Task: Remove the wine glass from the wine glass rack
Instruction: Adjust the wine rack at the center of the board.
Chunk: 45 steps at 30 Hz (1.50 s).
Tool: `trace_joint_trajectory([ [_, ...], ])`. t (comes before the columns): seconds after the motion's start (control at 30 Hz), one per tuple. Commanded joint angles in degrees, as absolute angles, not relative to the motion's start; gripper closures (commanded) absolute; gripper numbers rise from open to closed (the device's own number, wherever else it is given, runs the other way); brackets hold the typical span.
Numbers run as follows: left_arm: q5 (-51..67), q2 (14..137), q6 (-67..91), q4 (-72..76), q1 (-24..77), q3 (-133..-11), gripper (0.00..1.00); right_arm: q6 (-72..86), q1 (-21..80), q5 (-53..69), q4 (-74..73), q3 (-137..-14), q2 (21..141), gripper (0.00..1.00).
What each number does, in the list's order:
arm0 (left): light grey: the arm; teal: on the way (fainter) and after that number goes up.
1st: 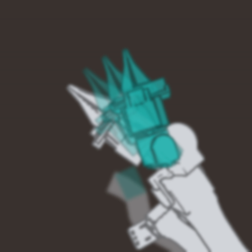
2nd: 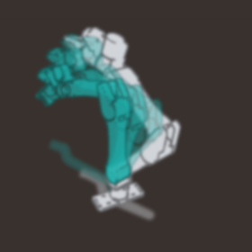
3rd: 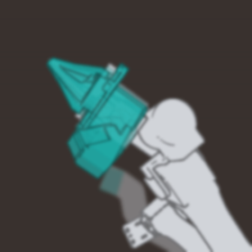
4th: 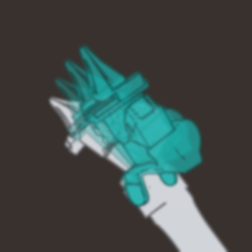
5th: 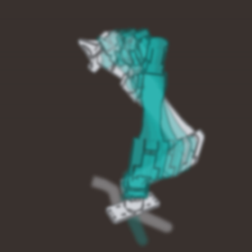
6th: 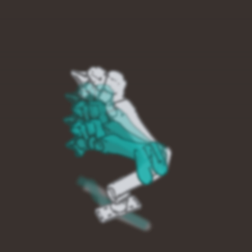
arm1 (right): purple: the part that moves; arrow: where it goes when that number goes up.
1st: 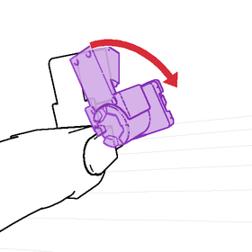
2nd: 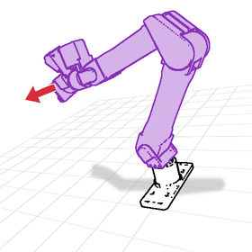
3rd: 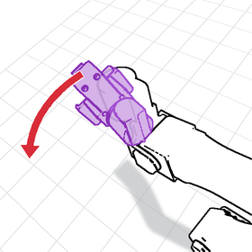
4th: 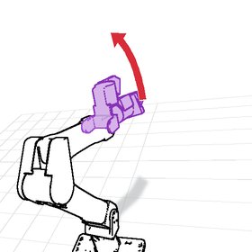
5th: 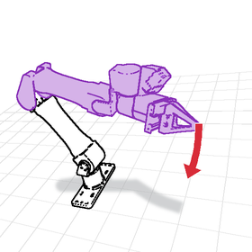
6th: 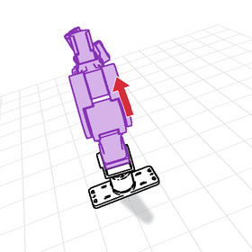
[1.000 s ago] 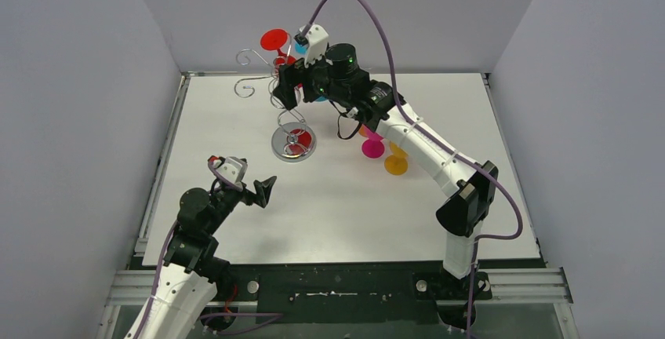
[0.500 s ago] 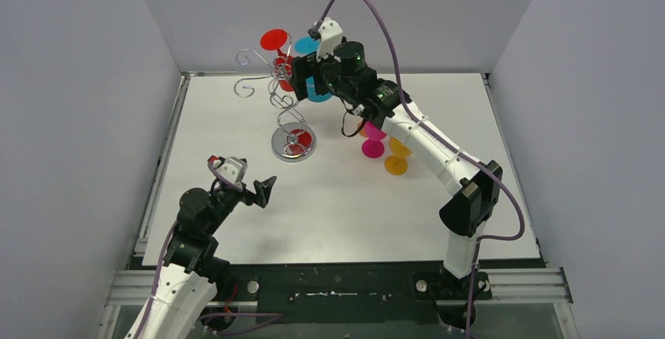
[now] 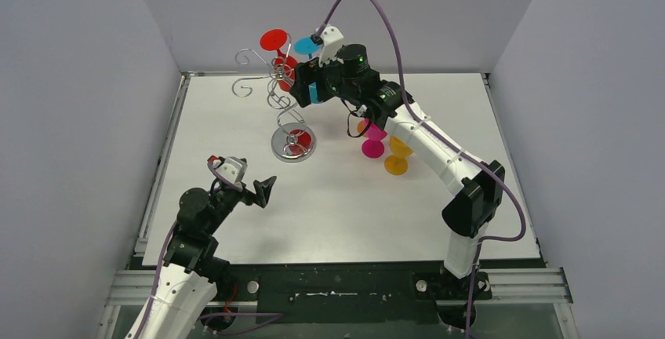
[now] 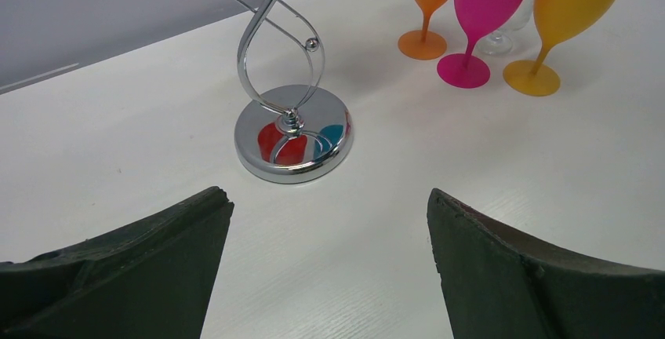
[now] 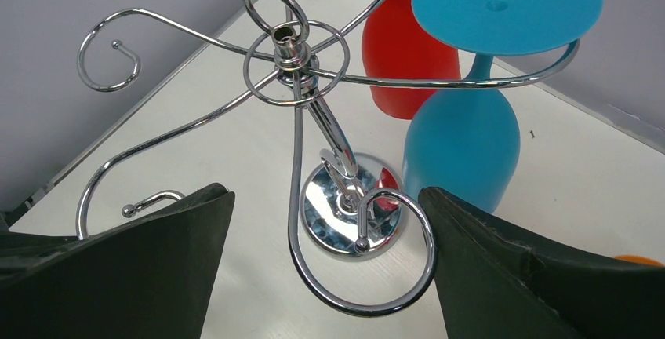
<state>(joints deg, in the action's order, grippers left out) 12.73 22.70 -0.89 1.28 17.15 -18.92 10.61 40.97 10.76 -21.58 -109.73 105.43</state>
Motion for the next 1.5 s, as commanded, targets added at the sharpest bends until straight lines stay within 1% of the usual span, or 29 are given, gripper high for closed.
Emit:
trace_joint_trajectory([
  [0.0, 13.9, 22.6, -1.5, 3.2, 16.7, -20.0, 0.06, 11.6, 42.4, 14.8, -20.8, -111.4, 101.8, 0.1],
  [0.27, 13.9, 22.6, -1.5, 3.1, 16.6, -20.0, 0.06, 11.9, 45.9, 15.2, -21.6, -111.1, 101.2, 0.12],
  [0.53, 13.9, 22.6, -1.6, 3.1, 16.5, -20.1, 0.06, 12.4, 51.8, 12.9, -21.8, -111.7, 101.1, 0.12],
  [0.73, 14.4, 22.5, -1.5, 3.3, 16.4, -20.0, 0.05, 12.8, 55.6, 10.4, -21.2, -112.4, 101.6, 0.1],
  [1.0, 14.6, 22.5, -1.5, 3.3, 16.4, -20.0, 0.05, 12.7, 57.4, 7.5, -21.3, -113.1, 101.0, 0.09],
  [1.2, 14.7, 22.6, -1.5, 3.4, 16.4, -20.0, 0.05, 11.6, 57.4, 5.4, -22.1, -112.0, 98.1, 0.08],
  [1.47, 14.9, 22.9, -1.5, 3.4, 16.4, -20.0, 0.05, 10.6, 57.4, 9.4, -17.3, -106.2, 89.7, 0.06],
])
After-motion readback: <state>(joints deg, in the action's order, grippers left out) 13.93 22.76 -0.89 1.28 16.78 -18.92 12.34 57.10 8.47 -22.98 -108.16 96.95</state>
